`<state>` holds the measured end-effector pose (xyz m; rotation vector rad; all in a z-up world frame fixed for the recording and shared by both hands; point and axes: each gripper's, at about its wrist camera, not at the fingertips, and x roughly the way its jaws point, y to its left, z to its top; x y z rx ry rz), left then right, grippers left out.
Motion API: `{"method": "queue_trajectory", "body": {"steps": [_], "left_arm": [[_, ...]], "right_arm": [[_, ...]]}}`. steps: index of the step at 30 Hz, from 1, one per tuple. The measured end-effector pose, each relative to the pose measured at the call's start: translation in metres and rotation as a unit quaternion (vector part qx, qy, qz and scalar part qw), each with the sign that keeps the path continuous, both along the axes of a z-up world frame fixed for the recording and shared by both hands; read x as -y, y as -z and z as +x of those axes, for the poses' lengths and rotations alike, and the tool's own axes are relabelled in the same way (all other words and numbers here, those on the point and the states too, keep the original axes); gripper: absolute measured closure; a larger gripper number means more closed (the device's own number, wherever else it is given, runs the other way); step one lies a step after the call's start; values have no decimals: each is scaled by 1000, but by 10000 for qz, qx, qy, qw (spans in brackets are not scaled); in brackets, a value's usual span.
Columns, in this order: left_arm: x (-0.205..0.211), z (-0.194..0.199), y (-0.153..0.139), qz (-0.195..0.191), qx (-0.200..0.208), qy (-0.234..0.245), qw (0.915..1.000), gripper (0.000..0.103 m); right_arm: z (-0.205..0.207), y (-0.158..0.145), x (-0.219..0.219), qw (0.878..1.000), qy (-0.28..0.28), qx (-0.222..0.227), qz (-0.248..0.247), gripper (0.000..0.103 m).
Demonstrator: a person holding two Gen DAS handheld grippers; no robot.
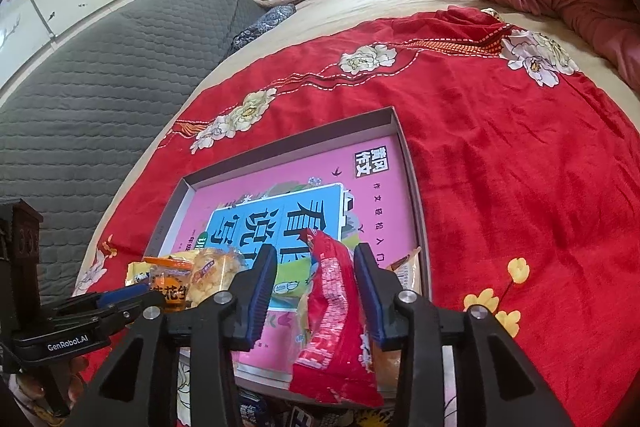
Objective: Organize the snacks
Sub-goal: 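Open left tool dropping orange bag while right tool releases red packet into tray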
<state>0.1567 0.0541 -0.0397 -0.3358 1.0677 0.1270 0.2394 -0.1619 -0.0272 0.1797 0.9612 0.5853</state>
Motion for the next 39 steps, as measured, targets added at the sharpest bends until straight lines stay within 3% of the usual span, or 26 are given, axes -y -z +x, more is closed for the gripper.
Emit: {"method": "queue_trajectory", "body": {"steps": [17, 27, 33, 39], "left_arm": [[3, -6, -18, 42, 126, -8, 9999, 47], [10, -10, -28, 71, 193, 110, 9997, 46], [12, -13, -36, 123, 280, 100, 9995, 38], [15, -17, -41, 107, 304, 157, 9994, 37]], "right_arm": [[-3, -10, -2, 9999, -86, 106, 71, 56], [-6, -17, -1, 9996, -133, 231, 77, 50], [-10, -27, -1, 9989, -158, 435, 53, 50], [-21, -39, 0, 9964, -220, 802, -194, 43]]}}
